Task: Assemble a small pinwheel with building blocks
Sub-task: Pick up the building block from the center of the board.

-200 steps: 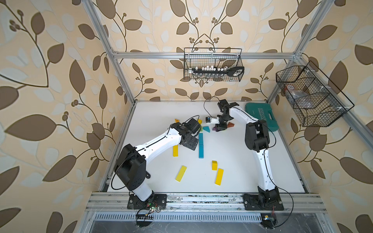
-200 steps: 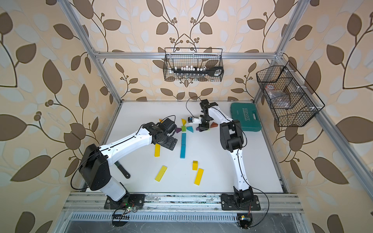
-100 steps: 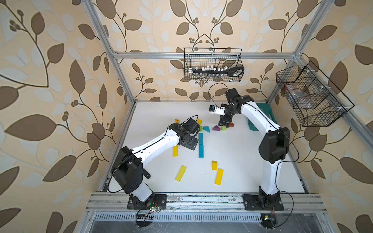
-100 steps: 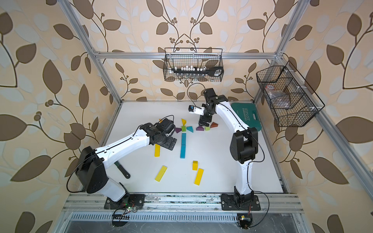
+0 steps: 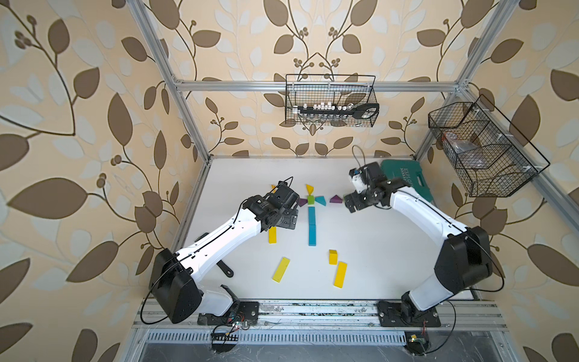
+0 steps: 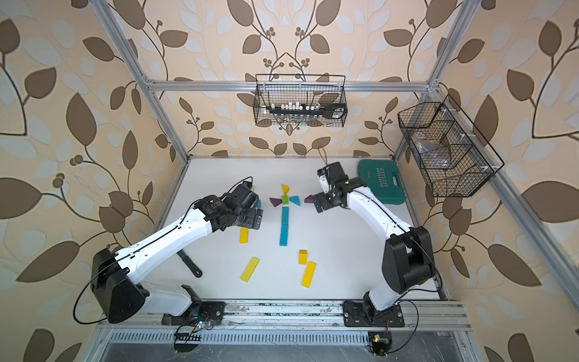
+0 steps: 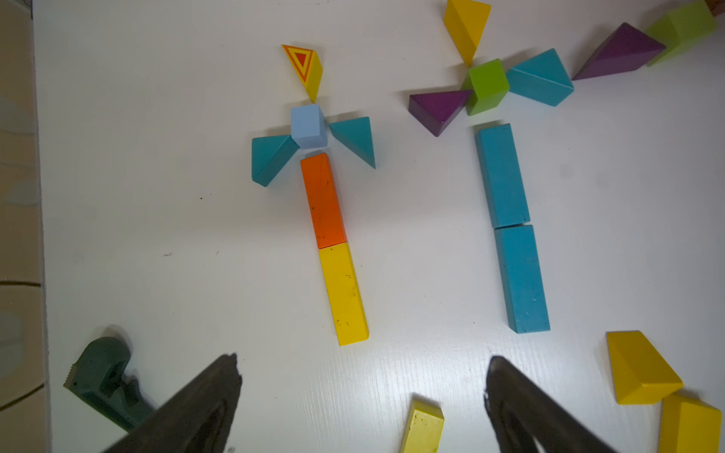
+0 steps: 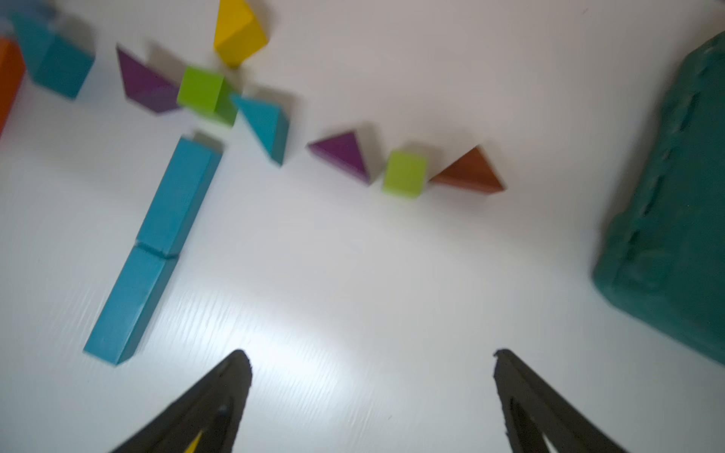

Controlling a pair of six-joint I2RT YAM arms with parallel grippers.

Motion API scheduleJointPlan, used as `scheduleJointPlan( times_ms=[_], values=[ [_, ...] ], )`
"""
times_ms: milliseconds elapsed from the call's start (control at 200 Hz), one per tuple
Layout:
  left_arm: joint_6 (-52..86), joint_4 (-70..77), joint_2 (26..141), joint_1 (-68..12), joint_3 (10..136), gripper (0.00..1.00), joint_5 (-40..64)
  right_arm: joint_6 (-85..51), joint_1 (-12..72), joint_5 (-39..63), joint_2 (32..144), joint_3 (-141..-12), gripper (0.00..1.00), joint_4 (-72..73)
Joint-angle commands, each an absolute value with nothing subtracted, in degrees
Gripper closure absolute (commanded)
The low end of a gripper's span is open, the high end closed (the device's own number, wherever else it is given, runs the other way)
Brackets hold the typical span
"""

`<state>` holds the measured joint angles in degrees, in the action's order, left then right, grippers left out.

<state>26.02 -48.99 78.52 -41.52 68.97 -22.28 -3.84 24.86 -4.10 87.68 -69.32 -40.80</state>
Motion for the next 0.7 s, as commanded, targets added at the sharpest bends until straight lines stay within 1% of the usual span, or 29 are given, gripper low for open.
scheduleJointPlan(
  times_ms=[0,110,210,355,425,575,695],
  values=[
    [29.9,-50.4,75.9,-40.2,68.2,0.01,-24.8,-21.0,32.9,-6.8,78.0,-60.4,0.08,-37.3],
    [31.0,-51.3,75.3,-39.5,68.2,0.01,-25.2,-29.8,44.7,-12.1,73.5,-54.2,0.09,-37.0],
    [31.5,-51.4,75.0,-39.3,68.1,0.01,-25.4,-34.4,49.9,-11.8,75.4,-52.5,0.1,-38.4],
    [32.0,-51.0,74.3,-39.2,67.2,0.01,-24.3,-38.3,51.9,-11.5,77.7,-49.5,0.15,-37.9],
    [32.0,-50.6,73.7,-39.2,66.4,0.01,-23.8,-38.9,51.9,-10.3,78.5,-48.6,0.22,-36.9],
    [31.8,-49.4,73.1,-39.2,65.5,0.01,-22.6,-38.4,52.0,-6.6,83.1,-48.9,0.25,-34.6],
    [31.8,-49.7,73.5,-39.2,65.7,0.01,-22.7,-38.7,52.1,-5.6,86.4,-49.0,0.29,-32.3]
  ],
)
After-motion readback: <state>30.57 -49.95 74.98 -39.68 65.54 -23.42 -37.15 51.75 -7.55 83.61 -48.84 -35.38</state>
